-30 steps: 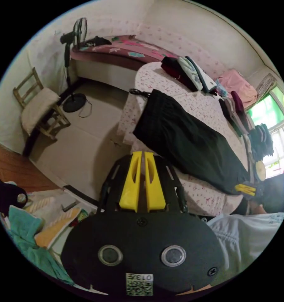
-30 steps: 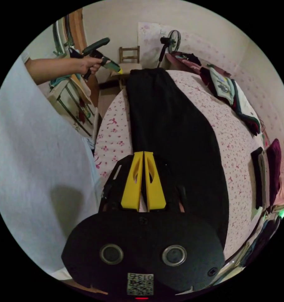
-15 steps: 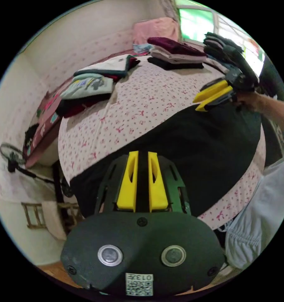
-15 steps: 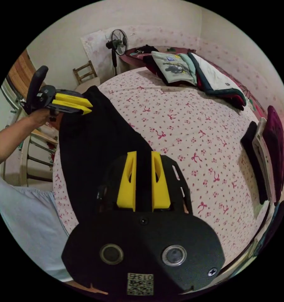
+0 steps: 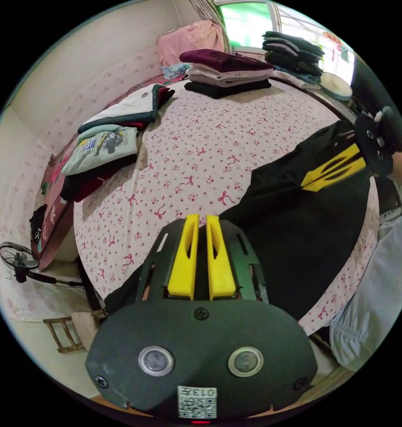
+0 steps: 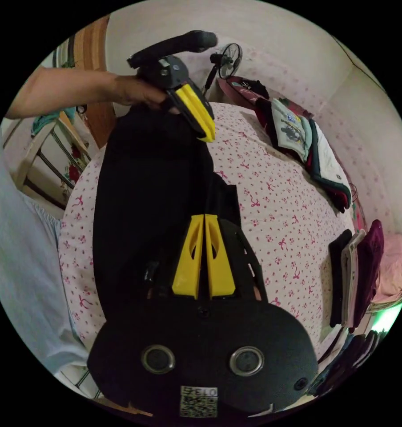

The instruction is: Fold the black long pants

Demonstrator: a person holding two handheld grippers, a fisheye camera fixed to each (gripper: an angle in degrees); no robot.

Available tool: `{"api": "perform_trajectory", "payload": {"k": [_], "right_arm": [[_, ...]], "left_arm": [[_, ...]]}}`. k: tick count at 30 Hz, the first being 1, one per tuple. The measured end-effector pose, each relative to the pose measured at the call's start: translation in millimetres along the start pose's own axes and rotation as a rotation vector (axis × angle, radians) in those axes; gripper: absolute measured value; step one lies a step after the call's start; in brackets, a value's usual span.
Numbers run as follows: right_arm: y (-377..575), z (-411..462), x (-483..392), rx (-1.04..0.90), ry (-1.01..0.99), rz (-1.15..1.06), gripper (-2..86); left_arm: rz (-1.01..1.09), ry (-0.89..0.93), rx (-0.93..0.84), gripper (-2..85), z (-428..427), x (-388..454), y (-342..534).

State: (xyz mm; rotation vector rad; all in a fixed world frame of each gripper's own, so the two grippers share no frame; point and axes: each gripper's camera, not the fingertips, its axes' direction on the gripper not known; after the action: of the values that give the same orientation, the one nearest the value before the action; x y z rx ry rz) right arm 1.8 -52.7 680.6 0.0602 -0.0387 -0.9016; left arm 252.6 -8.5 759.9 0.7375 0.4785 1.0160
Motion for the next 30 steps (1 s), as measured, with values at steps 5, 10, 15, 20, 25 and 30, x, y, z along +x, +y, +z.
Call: {"api": "perform_trajectory", "payload": {"k": [5,10,15,20,25,30], "right_arm": [[0.4,18.4,-2.1,-0.068,-0.025,0.029,1.3],[-3.1,-6.5,59.8,0.028,-0.131,0.227,5.0],[-24.0,4.5,104.1,0.018,-0.243,0.280,6.9],[-50.6,37.7,122.3,-0.107,-0.368,0.248,3.1],[-57.3,26.9,183.3,-0.038,-0.396,0.298,1.0],[-59.7,40.1,227.3,-0.105,-0.421,0.250,0.4]], "left_arm": [[0.074,0.037,-0.121,1.2,23.9,17.2,-13.3],[0.007,0.026,-0.084,0.8,23.2,23.0,-12.1],[-0.039,0.010,-0.069,0.7,20.4,30.6,-18.1],[-0.061,-0.015,-0.068,1.1,17.5,36.3,-27.4],[-0.110,-0.135,-0.062,1.6,11.1,42.7,-27.5],[-0.164,-0.208,-0.094,2.3,14.8,44.4,-25.8]]}}
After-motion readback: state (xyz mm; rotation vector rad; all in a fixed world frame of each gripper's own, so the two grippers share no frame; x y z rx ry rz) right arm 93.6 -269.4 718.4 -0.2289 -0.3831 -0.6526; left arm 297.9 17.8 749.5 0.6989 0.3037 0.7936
